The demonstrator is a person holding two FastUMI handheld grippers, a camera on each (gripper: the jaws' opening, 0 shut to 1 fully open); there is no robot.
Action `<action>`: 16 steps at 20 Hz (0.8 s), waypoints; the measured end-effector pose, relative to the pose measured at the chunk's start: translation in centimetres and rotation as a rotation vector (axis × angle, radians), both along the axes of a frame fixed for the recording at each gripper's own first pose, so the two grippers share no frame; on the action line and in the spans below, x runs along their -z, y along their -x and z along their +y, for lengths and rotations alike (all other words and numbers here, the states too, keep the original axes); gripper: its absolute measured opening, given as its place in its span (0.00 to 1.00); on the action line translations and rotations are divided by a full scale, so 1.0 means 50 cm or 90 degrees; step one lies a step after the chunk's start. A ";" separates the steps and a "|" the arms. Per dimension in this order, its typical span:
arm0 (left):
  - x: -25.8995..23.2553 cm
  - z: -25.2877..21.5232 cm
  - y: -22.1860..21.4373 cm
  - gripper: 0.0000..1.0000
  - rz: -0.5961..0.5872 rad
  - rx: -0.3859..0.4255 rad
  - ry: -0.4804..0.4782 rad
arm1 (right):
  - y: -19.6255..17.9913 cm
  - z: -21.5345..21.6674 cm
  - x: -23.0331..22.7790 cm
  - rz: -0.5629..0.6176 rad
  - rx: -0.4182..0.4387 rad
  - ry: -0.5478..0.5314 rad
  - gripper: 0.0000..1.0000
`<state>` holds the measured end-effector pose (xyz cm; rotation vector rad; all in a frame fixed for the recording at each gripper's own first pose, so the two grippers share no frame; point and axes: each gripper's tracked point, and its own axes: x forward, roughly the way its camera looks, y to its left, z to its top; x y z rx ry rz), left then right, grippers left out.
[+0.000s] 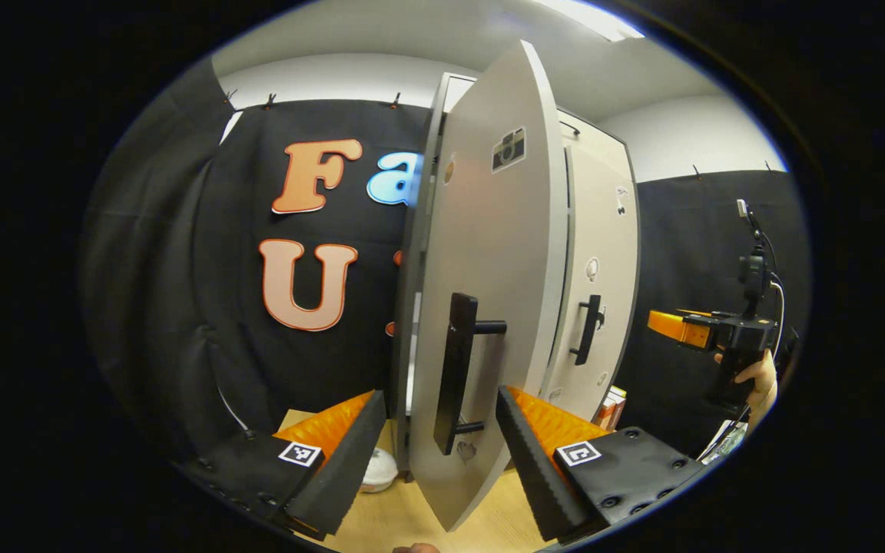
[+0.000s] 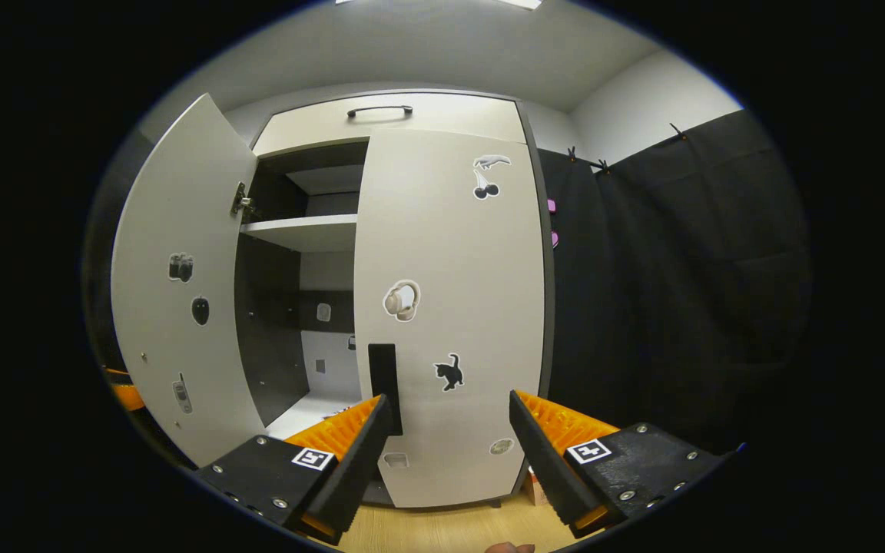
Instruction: Grab one shoe with the right hand and put it into the shoe cabinet, grab the other shoe with the left hand and put it into the shoe cabinet; then close the right door with the right hand and the left door with the left hand.
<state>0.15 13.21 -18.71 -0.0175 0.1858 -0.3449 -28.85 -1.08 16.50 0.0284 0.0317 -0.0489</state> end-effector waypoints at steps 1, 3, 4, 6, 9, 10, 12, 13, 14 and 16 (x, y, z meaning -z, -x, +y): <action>0.003 -0.014 -0.001 0.95 -0.001 0.003 0.002 | 0.008 -0.007 -0.002 -0.003 0.003 0.002 0.94; 0.010 -0.022 -0.018 0.92 -0.003 -0.008 -0.005 | 0.025 -0.027 -0.005 -0.007 0.010 0.003 0.94; 0.014 -0.024 -0.025 0.96 -0.001 -0.014 -0.007 | 0.034 -0.035 -0.006 -0.007 0.013 0.001 0.94; 0.021 -0.037 -0.027 0.95 0.001 -0.014 0.000 | 0.049 -0.050 -0.009 -0.010 0.015 -0.003 0.94; 0.026 -0.048 -0.037 0.95 -0.002 -0.020 -0.006 | 0.070 -0.068 -0.017 -0.019 0.022 0.006 0.94; 0.027 -0.054 -0.036 0.95 -0.002 -0.019 -0.006 | 0.074 -0.071 -0.019 -0.021 0.021 0.007 0.95; 0.032 -0.068 -0.044 0.92 0.002 -0.012 0.001 | 0.083 -0.077 -0.022 -0.027 0.023 0.014 0.95; 0.034 -0.076 -0.050 0.92 0.002 -0.008 0.004 | 0.088 -0.083 -0.024 -0.029 0.027 0.020 0.94; 0.035 -0.087 -0.054 0.96 0.003 -0.005 0.009 | 0.089 -0.090 -0.024 -0.031 0.030 0.023 0.94; 0.042 -0.103 -0.065 0.92 0.003 -0.010 0.008 | 0.095 -0.099 -0.025 -0.033 0.035 0.026 0.94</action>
